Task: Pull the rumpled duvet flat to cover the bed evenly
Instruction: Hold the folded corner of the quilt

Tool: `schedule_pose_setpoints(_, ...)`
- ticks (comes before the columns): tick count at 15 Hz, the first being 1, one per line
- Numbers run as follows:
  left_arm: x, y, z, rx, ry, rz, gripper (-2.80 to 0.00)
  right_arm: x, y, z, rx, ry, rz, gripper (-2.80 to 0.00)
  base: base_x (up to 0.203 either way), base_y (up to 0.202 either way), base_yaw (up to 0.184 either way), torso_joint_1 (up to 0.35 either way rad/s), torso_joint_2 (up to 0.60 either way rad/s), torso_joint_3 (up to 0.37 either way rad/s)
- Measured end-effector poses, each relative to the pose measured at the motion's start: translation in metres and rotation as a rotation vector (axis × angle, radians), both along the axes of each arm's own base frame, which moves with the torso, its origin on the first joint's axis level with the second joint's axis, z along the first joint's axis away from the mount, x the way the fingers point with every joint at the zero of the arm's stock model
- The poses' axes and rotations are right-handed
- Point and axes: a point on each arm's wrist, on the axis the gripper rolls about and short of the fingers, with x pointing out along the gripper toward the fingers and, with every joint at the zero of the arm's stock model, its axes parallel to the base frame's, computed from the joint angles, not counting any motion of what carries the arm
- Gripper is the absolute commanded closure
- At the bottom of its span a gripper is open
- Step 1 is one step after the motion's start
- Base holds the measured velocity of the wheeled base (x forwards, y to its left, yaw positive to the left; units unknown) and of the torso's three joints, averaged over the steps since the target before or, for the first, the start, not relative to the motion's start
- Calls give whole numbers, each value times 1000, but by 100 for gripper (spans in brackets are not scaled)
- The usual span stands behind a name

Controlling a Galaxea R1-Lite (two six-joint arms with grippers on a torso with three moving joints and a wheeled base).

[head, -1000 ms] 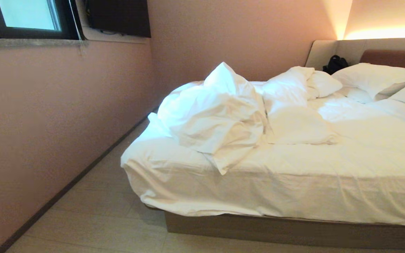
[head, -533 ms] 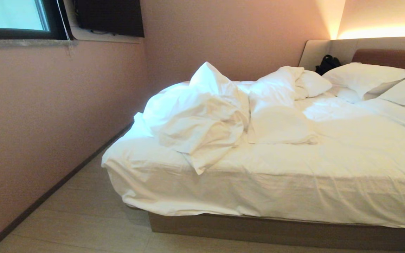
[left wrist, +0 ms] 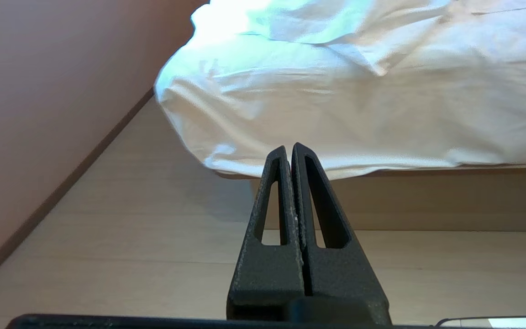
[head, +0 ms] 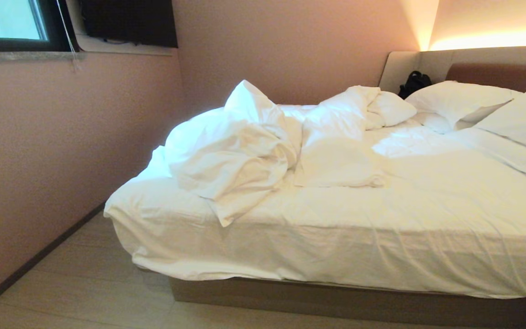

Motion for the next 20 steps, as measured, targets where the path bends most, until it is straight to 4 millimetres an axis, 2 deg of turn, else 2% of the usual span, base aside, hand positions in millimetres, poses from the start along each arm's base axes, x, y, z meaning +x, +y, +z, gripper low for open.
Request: schedule_pose_setpoints(20, 0, 0, 0, -1, 1, 2, 0, 0, 0, 0, 0, -1, 0, 0, 0, -195, 0, 2, 2, 2)
